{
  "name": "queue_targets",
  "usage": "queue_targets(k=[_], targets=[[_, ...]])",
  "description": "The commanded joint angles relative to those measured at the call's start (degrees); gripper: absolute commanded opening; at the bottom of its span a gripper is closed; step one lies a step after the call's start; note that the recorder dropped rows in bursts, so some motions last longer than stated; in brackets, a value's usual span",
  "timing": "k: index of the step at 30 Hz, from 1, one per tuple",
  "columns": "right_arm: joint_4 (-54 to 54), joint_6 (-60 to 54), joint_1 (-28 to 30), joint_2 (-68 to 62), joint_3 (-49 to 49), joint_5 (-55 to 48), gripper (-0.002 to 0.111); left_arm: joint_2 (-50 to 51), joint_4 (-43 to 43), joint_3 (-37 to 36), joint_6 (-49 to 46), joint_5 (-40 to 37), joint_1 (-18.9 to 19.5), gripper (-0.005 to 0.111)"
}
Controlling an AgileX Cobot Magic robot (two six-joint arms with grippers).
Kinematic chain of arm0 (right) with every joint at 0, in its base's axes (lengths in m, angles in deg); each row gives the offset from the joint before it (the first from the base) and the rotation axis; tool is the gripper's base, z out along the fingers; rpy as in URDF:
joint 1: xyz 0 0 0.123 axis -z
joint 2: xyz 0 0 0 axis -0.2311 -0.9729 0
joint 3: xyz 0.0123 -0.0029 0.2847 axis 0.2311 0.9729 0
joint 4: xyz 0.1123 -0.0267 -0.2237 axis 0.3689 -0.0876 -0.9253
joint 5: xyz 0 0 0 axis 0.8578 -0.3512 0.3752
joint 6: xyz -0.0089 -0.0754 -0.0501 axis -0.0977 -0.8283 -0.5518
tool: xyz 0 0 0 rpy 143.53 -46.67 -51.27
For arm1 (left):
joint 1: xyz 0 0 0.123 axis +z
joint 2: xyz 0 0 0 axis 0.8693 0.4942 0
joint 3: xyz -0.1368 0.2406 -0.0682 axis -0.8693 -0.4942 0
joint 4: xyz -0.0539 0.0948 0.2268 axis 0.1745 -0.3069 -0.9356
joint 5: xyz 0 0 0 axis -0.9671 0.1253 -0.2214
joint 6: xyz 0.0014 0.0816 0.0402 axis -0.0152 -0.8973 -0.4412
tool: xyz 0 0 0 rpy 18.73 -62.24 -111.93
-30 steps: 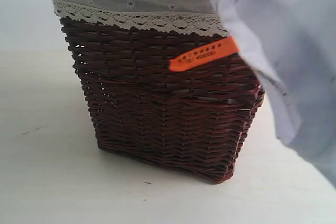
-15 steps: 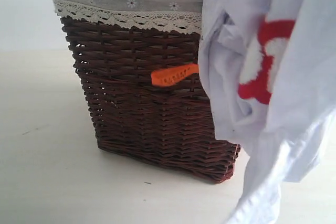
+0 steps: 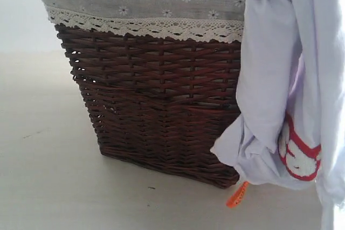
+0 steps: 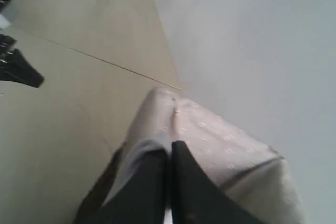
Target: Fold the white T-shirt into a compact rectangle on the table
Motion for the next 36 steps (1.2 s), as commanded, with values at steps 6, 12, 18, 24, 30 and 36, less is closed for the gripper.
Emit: queue_targets(k=[6,12,18,24,30,36], targets=[[0.9,-2.7,-7.2,3.5,19.9,0.2,0.000,-0.4,0.5,0.1,0.1,0.3,-0.3,0.000],[1.3,-10.1,-7.2,1.4,27.8,16.0,0.000,-0.4,0.5,0.1,0.1,0.3,-0.3,0.000],[1.8,-10.7,-7.2,-3.3,28.1,37.5,0.000,-0.4,0.5,0.1,0.1,0.3,-0.3,0.000],[1.8,-17.2,-7.2,-9.6,27.9,51.1,0.000,-0.4,0.5,0.1,0.1,0.3,-0.3,0.000],[6.4,-23.1,-7.2,-17.5,24.7,55.6,0.000,-0.4,0.5,0.1,0.1,0.3,-0.3,0.000],[14.0,-22.7,-7.2,-16.8,22.8,55.0,0.000,-0.4,0.5,0.1,0.1,0.3,-0.3,0.000]])
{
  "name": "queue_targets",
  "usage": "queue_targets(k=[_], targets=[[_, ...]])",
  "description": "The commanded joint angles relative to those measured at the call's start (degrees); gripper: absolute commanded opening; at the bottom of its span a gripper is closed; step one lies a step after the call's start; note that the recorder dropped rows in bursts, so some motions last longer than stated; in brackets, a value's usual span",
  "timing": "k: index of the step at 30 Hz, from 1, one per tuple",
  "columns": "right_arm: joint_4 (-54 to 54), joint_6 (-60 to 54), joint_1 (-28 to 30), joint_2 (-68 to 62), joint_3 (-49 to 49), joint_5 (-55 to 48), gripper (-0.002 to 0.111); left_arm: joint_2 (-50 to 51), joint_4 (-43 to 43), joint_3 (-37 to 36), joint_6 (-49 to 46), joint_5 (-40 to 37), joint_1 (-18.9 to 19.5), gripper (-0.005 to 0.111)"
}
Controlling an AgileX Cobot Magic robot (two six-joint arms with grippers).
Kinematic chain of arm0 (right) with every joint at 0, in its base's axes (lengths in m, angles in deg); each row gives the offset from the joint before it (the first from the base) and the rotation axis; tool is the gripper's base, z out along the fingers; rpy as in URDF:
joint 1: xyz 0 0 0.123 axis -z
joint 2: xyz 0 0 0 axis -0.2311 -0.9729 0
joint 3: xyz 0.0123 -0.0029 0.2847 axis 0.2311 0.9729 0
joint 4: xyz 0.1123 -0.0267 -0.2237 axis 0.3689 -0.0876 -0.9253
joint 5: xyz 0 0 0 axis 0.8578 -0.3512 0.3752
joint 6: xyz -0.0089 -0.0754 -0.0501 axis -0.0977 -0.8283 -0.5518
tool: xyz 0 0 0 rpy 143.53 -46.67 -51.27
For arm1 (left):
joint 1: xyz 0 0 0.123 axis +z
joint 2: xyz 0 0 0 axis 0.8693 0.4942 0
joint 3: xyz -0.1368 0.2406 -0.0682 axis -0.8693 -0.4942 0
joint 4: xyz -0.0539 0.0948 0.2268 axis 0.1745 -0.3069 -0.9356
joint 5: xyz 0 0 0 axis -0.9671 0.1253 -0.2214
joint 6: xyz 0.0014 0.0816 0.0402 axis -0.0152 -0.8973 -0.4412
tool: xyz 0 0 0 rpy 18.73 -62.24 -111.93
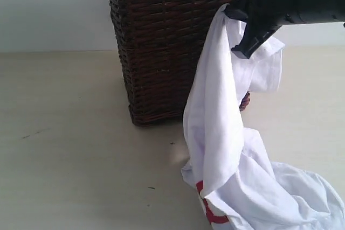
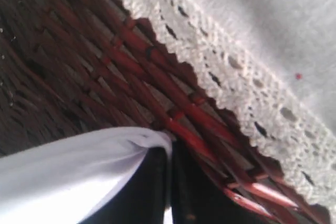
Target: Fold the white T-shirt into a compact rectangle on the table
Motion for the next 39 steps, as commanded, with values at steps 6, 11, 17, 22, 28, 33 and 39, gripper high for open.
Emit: queue_targets(k=[6,11,17,22,28,33,39], targets=[[-3.7,-0.2,0.0,13.3,-1.4,-19.6,0.000,-0.4,0.5,0.1,0.1,0.3,-0.3,0.000],[-11.2,-0.2,0.0,22.3,-1.4,-38.9,0.000,-0.4,0.5,0.1,0.1,0.3,-0.3,0.000],[-12.7,-0.2,0.0,21.0,-1.4,-51.0,0.000,-0.4,0.5,0.1,0.0,0.3,-0.3,0.000],[4.7,-2.3,0.0,14.5,-1.4,-40.9,0.000,-0.4,0.5,0.1,0.1,0.3,-0.3,0.000],[26.7,-7.5,-2.3,9.8,-2.8,-43.9,0.000,-0.4,0.5,0.1,0.0,0.3,-0.3,0.000],[26.7,-7.5,-10.1,4.3,-8.2,-43.4,0.000,-0.4,0.5,0.1,0.0,0.3,-0.3,0.000],[26.7,-7.5,-17.6,-1.3,-20.7,-35.0,0.000,-0.4,0.5,0.1,0.0,0.3,-0.3,0.000]])
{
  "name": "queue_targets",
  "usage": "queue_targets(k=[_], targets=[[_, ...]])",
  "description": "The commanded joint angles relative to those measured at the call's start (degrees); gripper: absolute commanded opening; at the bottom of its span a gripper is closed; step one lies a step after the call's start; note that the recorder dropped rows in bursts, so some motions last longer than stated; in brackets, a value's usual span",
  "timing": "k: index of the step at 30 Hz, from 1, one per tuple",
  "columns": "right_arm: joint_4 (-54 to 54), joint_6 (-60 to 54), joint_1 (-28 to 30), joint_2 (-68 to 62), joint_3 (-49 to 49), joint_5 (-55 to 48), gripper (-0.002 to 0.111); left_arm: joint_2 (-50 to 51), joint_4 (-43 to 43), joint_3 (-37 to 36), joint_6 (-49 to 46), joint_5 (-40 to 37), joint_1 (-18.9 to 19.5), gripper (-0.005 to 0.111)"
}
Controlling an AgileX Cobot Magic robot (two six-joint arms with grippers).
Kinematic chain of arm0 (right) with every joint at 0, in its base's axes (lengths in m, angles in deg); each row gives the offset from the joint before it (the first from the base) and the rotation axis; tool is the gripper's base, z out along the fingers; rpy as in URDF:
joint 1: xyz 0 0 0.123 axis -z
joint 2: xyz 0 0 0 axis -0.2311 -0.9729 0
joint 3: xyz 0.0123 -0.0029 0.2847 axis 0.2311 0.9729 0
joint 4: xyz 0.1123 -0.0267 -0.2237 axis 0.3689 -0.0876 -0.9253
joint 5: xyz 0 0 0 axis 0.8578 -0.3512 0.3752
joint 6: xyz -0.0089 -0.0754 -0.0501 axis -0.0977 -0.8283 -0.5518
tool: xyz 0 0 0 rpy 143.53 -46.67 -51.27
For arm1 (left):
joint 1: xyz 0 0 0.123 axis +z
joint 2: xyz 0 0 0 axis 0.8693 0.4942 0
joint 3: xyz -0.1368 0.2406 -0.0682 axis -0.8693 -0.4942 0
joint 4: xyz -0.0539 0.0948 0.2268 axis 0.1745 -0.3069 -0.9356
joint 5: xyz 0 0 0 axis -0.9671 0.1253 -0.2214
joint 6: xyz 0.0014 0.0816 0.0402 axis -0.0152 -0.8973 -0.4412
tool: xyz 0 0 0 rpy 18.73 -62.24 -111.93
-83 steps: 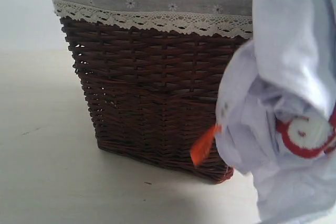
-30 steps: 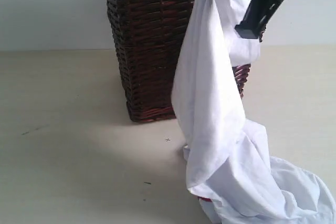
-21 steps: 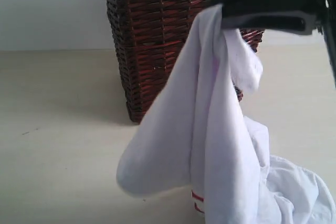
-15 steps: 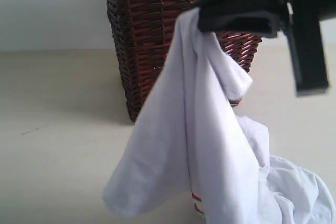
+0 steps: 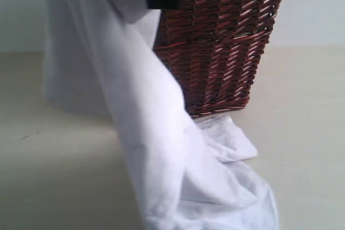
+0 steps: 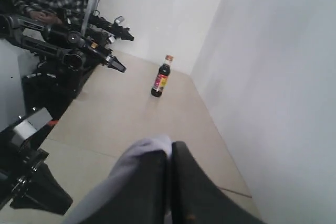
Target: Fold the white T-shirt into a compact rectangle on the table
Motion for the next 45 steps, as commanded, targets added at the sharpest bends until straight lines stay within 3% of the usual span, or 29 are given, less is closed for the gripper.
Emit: queue_targets(k=[1,6,10,12,14,16,18,22,28,34,42,45], targets=[[2.5,-1.1,-3.4,-1.8,-10.6,8.9,0.000,-0.4,0.5,0.1,0.0,0.3,-0.3,0.000],[2.5,-1.1,-3.0,-0.8,-19.8,23.6,0.000,-0.4,0.5,0.1,0.0,0.3,-0.3,0.000],[2.0,-0.8,-1.4,2.0,-20.8,32.2,0.000,-0.4,0.5,0.1,0.0,0.3,-0.3,0.000],[-11.8,3.5,-0.1,3.1,-20.8,35.7,0.000,-0.4,0.5,0.1,0.2,0.3,-0.3,0.000],[-30.3,15.9,1.6,3.4,-20.8,35.4,0.000,-0.4,0.5,0.1,0.2,0.3,-0.3,0.000],[-51.6,30.7,3.4,3.4,-20.8,29.5,0.000,-0.4,0.5,0.1,0.2,0.3,-0.3,0.000],[-68.0,43.8,4.6,2.8,-20.8,17.0,0.000,-0.4,0.5,0.1,0.2,0.3,-0.3,0.000],[-84.9,49.4,4.7,-0.8,-20.8,-13.9,0.000,-0.4,0.5,0.1,0.0,0.3,-0.3,0.000],[-109.6,55.8,6.5,-3.1,-12.6,-13.9,0.000,-0.4,0.4,0.1,0.2,0.2,-0.3,0.000],[-119.7,57.4,10.9,-3.2,-3.5,-12.9,0.000,-0.4,0.4,0.1,0.2,0.2,-0.3,0.000],[-119.8,56.4,17.2,-2.5,8.0,-1.8,0.000,-0.4,0.4,0.1,0.1,0.2,-0.3,0.000],[-119.8,55.8,17.4,-0.4,12.5,-2.8,0.000,-0.4,0.4,0.1,0.1,0.2,-0.3,0.000]])
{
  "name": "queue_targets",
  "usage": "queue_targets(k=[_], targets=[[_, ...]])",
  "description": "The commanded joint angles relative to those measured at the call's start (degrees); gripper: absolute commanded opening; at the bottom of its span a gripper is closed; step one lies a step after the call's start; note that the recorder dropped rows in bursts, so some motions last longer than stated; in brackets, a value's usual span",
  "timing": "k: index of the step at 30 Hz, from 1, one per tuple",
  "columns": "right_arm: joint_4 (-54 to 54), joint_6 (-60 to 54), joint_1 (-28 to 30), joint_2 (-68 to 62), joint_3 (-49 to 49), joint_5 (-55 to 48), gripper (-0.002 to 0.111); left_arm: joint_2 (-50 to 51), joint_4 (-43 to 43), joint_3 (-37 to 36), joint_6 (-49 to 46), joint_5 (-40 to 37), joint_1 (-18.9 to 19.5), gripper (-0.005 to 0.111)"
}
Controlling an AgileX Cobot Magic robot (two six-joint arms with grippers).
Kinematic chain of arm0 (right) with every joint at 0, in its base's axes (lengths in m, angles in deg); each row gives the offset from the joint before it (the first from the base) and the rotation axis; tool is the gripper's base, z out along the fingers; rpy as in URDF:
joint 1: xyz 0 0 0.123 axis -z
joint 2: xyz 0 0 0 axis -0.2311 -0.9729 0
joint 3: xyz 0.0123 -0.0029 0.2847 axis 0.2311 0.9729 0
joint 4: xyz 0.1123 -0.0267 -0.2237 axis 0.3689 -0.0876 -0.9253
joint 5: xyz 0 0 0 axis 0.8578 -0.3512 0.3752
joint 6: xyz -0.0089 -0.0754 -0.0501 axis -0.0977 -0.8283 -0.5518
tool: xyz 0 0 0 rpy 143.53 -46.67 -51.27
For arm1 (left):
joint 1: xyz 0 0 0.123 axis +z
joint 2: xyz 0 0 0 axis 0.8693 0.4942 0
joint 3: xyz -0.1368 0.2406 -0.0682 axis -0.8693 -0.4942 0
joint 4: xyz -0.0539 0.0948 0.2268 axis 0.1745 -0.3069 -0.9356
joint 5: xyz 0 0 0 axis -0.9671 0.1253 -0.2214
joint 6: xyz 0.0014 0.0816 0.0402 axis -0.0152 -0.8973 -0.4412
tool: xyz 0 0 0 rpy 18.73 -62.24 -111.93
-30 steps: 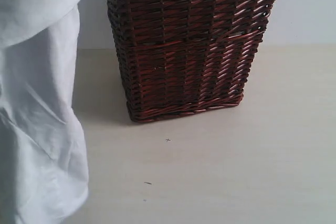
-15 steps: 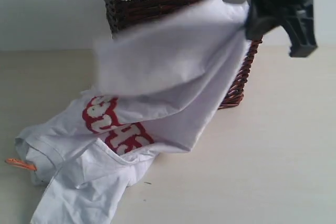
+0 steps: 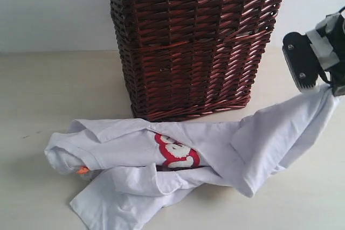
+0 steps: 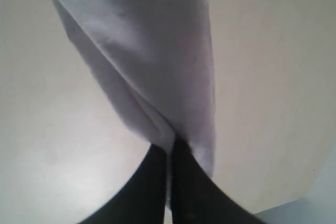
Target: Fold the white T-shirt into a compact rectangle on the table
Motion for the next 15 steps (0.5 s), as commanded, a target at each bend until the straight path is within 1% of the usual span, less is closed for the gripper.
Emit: queue_targets(k=[1,5,13,14,15], targets=[[-0.4,-2.1,0.8,3.4,6.2,0.7,0.000,-0.4,0.4,0.1,0.1,0.2,-0.3,0.000],[2.8,-12.6,0.8,6.9,12.0,-2.7,0.000,-0.4,0.4,0.1,0.1,0.2,-0.3,0.000],[12.6,-21.3,0.8,14.1,22.1,-8.5,0.000,-0.4,0.4,0.1,0.0,0.2,-0.3,0.000],[13.0,-22.6,0.8,15.4,23.2,-8.5,0.000,-0.4,0.4,0.1,0.2,0.2,-0.3,0.000],[13.0,-23.8,0.8,17.7,25.6,-5.8,0.000,-0.4,0.4,0.1,0.2,0.2,-0.3,0.000]])
